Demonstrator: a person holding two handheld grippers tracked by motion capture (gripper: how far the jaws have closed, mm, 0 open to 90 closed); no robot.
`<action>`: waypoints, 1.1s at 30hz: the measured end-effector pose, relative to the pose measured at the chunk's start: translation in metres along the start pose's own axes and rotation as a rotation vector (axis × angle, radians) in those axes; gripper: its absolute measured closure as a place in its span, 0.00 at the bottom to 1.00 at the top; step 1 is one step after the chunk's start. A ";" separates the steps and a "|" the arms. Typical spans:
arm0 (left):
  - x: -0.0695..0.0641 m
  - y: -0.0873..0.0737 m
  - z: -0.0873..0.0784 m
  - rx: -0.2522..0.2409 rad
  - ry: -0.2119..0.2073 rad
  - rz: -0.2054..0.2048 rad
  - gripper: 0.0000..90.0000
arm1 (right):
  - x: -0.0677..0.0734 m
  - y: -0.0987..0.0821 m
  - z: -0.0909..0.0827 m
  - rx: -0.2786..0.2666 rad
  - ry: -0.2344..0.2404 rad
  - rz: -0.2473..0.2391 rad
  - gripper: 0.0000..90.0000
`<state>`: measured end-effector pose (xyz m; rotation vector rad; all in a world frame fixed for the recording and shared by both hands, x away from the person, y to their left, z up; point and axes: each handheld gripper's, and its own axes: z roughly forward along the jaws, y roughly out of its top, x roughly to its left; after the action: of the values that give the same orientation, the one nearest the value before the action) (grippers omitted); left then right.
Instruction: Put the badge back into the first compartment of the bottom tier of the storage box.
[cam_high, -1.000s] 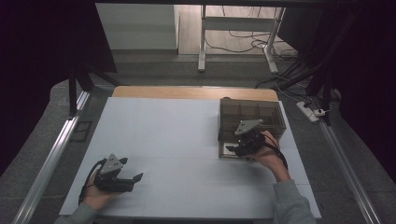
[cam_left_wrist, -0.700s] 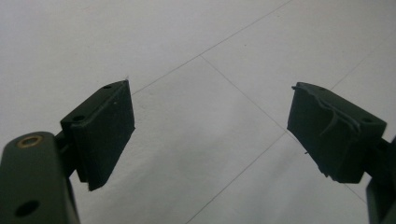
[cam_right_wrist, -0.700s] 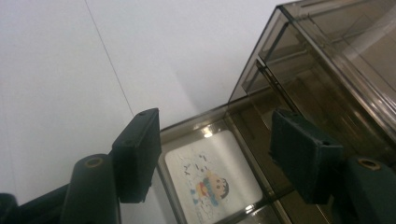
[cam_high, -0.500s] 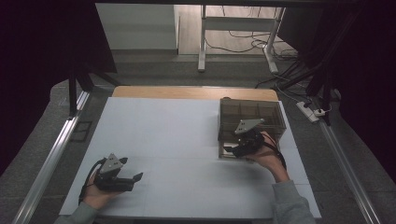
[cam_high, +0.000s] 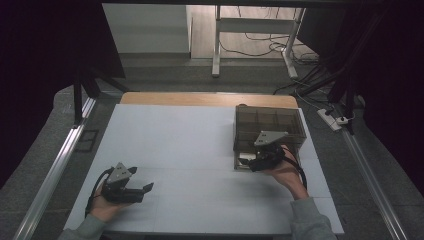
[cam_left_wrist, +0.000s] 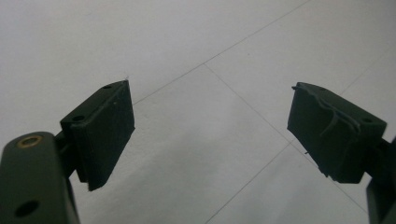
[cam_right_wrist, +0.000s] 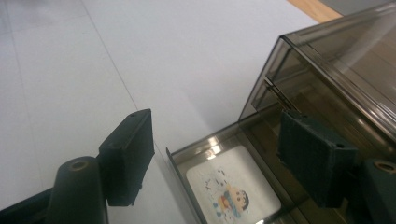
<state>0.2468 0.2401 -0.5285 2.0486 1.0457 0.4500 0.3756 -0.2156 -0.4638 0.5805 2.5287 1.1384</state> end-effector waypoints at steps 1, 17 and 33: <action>0.000 0.000 0.000 0.000 -0.002 0.003 0.16 | 0.001 -0.002 -0.001 -0.005 -0.008 0.006 0.29; 0.000 0.002 0.002 -0.003 -0.020 0.012 0.16 | 0.022 -0.063 -0.041 -0.022 -0.133 0.129 0.27; -0.001 0.002 0.001 0.004 -0.013 0.014 0.16 | 0.039 -0.107 -0.068 0.008 -0.176 0.159 0.26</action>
<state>0.2480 0.2379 -0.5280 2.0613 1.0262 0.4418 0.2873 -0.3045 -0.5061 0.8580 2.3734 1.0778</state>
